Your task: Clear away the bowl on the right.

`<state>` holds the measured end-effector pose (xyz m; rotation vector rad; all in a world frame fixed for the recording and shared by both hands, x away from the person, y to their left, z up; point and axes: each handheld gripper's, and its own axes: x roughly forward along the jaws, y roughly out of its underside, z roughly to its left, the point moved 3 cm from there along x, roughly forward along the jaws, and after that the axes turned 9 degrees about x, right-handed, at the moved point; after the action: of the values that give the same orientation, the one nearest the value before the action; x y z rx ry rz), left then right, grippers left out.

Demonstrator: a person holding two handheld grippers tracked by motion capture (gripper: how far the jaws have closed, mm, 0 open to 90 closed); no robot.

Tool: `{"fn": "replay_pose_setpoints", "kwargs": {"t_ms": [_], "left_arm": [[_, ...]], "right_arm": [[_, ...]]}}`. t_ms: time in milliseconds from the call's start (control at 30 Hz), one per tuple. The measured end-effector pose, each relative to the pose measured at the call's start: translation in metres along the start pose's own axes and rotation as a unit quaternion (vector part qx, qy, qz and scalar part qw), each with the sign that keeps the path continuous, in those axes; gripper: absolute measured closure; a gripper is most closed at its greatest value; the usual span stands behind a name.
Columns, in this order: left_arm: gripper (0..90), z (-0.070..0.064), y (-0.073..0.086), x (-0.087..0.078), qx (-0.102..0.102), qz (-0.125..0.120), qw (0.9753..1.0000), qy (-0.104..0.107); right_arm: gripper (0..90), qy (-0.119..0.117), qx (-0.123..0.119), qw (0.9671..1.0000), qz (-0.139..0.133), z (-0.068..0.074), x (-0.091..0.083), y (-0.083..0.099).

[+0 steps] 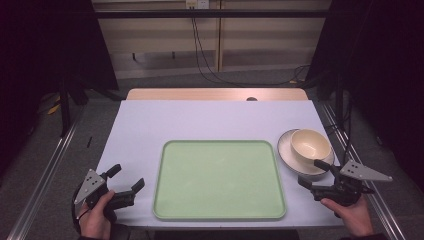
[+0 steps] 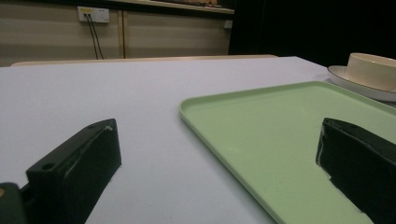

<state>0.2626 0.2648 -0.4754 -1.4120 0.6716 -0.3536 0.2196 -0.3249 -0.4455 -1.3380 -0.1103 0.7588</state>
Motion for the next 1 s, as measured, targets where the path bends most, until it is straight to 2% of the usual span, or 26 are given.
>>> {"fn": "replay_pose_setpoints", "kwargs": {"t_ms": [233,467,567,700,900,1000], "left_arm": [[0.1,0.000,0.000,0.000,-0.003,-0.001,1.0000,0.000],[0.0,0.000,0.000,-0.001,0.001,0.001,1.0000,0.000],[0.1,0.000,0.000,0.000,-0.002,-0.001,1.0000,0.000],[0.0,0.001,0.001,-0.001,0.007,0.006,1.0000,0.001],[0.0,0.001,0.001,-0.001,0.004,0.005,1.0000,0.000],[0.1,0.001,0.001,-0.001,0.004,0.005,1.0000,0.001]], "right_arm": [[13.1,0.001,0.006,1.0000,0.003,-0.006,-0.002,-0.005],[12.8,0.012,-0.003,0.9998,0.013,-0.013,0.003,-0.010],[16.3,0.012,-0.005,0.9997,0.020,-0.014,0.004,-0.012],[16.7,0.020,-0.003,0.9997,0.017,-0.022,0.002,-0.019],[19.8,0.032,0.000,0.9992,0.025,-0.032,0.000,-0.028],[18.5,0.038,0.016,0.9989,0.025,-0.038,-0.001,-0.032]]}}
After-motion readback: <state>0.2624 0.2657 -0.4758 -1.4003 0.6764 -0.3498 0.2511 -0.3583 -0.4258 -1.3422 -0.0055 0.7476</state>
